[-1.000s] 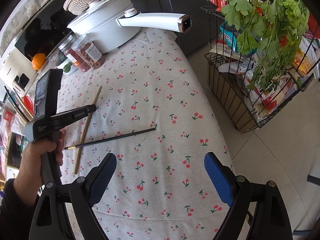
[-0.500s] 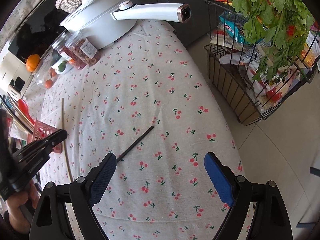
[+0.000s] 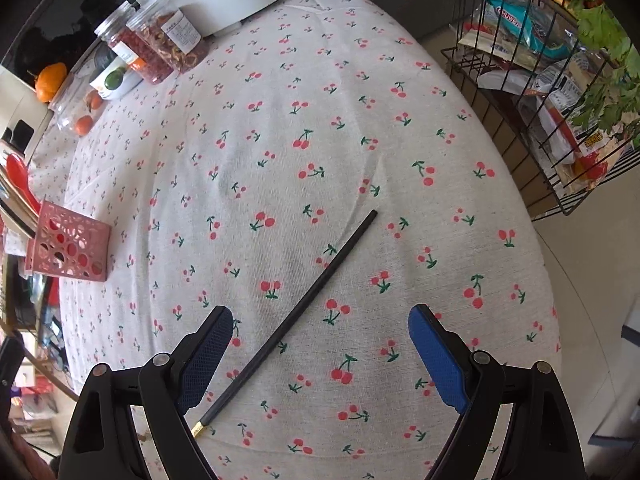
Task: Organize utensils
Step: 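Lift the wooden chopstick with the left tool while the right tool grasps the black chopstick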
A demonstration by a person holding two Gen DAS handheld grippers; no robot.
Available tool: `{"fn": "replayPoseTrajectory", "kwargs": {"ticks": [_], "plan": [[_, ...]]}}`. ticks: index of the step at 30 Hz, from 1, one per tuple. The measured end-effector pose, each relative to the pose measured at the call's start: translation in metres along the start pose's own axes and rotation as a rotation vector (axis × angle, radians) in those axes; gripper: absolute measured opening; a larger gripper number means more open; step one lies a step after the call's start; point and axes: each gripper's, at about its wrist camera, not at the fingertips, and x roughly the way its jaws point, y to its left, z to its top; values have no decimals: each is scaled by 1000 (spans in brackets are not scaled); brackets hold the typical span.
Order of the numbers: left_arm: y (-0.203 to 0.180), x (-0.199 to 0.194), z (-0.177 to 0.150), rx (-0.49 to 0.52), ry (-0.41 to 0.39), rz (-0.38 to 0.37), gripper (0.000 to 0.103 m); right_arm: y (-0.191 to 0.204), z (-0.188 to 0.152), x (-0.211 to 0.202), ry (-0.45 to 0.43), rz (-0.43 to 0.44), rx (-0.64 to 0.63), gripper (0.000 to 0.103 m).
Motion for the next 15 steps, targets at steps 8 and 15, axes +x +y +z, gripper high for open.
{"fn": "replayPoseTrajectory", "kwargs": {"ticks": [8,15], "plan": [[24,-22,-11,-46,-18,-39,7,23,-6,8,-71,-90,-14,80],[38,-32,-16,-83,-34,-44,7,45,-7,8,-104,-92,-54,22]]}}
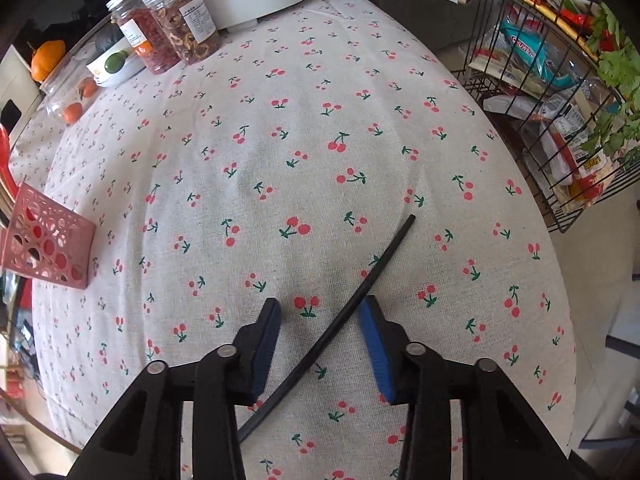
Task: Organize utensils
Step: 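Lift the wooden chopstick with the left tool while the right tool grasps the black chopstick, then drop the wooden chopstick into the pink holder with the left tool while the right tool carries the black chopstick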
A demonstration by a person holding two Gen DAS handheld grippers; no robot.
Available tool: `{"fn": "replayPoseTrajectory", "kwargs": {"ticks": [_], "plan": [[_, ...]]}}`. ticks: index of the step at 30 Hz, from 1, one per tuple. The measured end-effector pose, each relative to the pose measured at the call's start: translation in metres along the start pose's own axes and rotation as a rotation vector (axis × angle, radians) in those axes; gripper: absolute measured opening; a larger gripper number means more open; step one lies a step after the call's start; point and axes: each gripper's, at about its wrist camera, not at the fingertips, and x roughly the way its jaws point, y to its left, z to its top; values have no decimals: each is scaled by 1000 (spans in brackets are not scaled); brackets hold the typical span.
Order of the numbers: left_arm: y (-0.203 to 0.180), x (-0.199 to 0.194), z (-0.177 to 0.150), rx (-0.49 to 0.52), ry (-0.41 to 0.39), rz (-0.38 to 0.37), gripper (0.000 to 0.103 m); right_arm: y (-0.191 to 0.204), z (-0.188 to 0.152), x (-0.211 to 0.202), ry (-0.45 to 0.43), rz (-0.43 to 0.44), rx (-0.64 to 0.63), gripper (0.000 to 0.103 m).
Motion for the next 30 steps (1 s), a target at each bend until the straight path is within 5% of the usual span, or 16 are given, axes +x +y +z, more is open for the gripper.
{"fn": "replayPoseTrajectory", "kwargs": {"ticks": [1,7,18,30], "plan": [[1,-1,0,-2,-1,2,7,2,1,1,2,13,-1,15],[6,-9,0,-8,-31,14,7,6,3,-5,-20,98,1,8],[13,-38,5,-30,-140,23,7,20,-19,-92,-262,204,-60,6],[13,-89,28,-39,-349,41,7,57,-47,-187,-560,269,-221,5]]}}
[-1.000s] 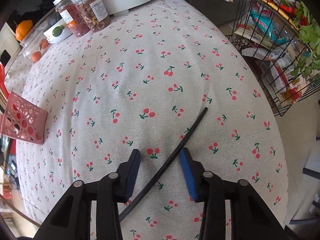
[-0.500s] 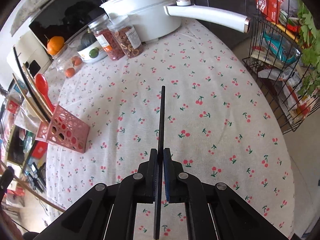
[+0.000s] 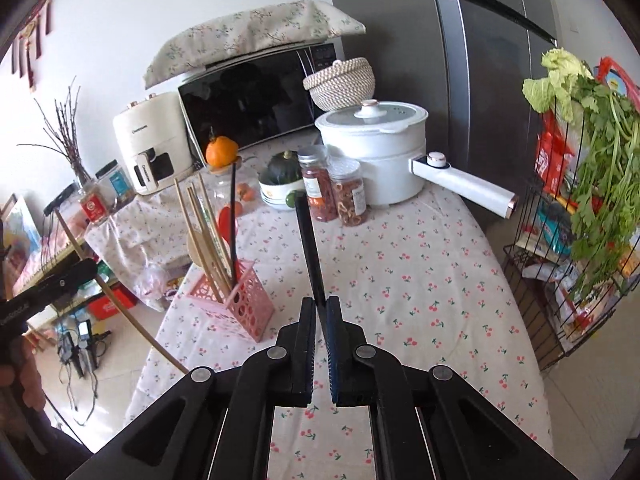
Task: Organize utensils
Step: 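Drop the wooden chopstick into the pink holder with the left tool while the right tool carries the black chopstick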
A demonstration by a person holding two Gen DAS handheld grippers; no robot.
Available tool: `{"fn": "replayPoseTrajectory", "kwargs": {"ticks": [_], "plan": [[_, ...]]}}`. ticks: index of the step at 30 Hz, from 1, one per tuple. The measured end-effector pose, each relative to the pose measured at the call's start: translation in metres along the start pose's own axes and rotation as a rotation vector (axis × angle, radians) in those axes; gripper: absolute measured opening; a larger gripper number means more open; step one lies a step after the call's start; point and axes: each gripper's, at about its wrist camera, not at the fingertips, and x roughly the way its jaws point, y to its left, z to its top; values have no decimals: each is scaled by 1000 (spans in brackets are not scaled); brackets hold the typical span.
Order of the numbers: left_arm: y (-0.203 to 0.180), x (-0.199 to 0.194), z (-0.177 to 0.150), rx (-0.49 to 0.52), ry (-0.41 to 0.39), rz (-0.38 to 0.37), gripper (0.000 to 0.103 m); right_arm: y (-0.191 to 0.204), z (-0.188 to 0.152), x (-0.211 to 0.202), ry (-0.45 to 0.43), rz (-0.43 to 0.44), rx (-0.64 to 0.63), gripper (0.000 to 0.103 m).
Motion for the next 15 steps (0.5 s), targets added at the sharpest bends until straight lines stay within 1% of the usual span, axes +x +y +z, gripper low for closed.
{"fn": "replayPoseTrajectory", "kwargs": {"ticks": [3,4,10,12,15], "plan": [[1,-5,13,2,-70,22,7,8,13,-6,-30,29,-7,5],[1,-6,16,2,-92,19,7,11,17,-6,-36,38,-11,5],[0,2,28,10,-186,40,7,33,36,-8,-36,78,-65,3],[0,6,29,14,-208,47,7,39,40,-8,-32,88,-75,3],[3,10,31,-2,-211,64,7,42,41,-5,-12,104,-75,3]]}}
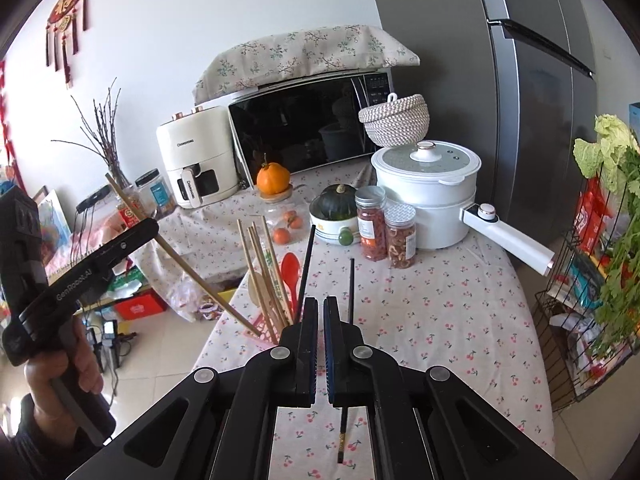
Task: Organize utensils
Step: 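Drop the wooden chopstick into the pink holder with the left tool while the right tool carries the black chopstick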
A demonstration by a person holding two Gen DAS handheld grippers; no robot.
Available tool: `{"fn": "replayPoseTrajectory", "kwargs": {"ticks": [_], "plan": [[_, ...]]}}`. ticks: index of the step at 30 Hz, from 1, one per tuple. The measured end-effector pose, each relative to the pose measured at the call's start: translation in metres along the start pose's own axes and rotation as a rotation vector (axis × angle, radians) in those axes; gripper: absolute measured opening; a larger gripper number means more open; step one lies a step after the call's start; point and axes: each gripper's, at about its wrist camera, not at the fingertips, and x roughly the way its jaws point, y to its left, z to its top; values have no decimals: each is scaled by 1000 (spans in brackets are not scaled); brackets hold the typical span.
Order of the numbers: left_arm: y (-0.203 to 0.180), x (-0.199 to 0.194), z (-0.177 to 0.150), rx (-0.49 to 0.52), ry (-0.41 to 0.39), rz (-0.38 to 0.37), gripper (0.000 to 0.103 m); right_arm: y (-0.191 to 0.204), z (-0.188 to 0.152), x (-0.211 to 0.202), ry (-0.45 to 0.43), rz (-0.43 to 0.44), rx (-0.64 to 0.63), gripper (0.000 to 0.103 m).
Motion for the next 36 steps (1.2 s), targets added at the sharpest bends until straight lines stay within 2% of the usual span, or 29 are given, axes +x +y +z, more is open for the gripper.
{"fn": "replayPoseTrajectory", "kwargs": {"ticks": [3,5,7,9,14,21,23,26,28,30,33,36], "plan": [[5,-3,1,-34,16,-9,7,-4,-3,23,105,25,-1,4],[6,-6,-1,-41,29,-13,7,-14,-12,52,202,17,36,11],[7,-8,-5,-44,49,-17,7,-26,-24,82,289,-19,56,35],[7,-8,-10,-43,81,-24,7,-37,-34,109,354,-47,79,42],[13,-3,-22,-41,161,-31,7,-53,-49,165,424,-44,107,42],[29,5,-33,-67,231,-23,7,-47,-65,227,486,-68,67,40],[31,6,-33,-69,241,-27,7,-46,-68,240,499,-82,62,37],[32,8,-33,-65,247,-31,7,-47,-77,257,534,-101,55,24],[33,9,-34,-64,253,-33,7,-42,-78,258,520,-134,4,12],[33,12,-35,-66,261,-33,7,-41,-79,255,515,-154,-5,6],[34,12,-36,-67,268,-32,7,-51,-80,247,512,-139,52,6],[32,11,-36,-63,267,-35,7,-58,-76,219,461,-129,72,6]]}}
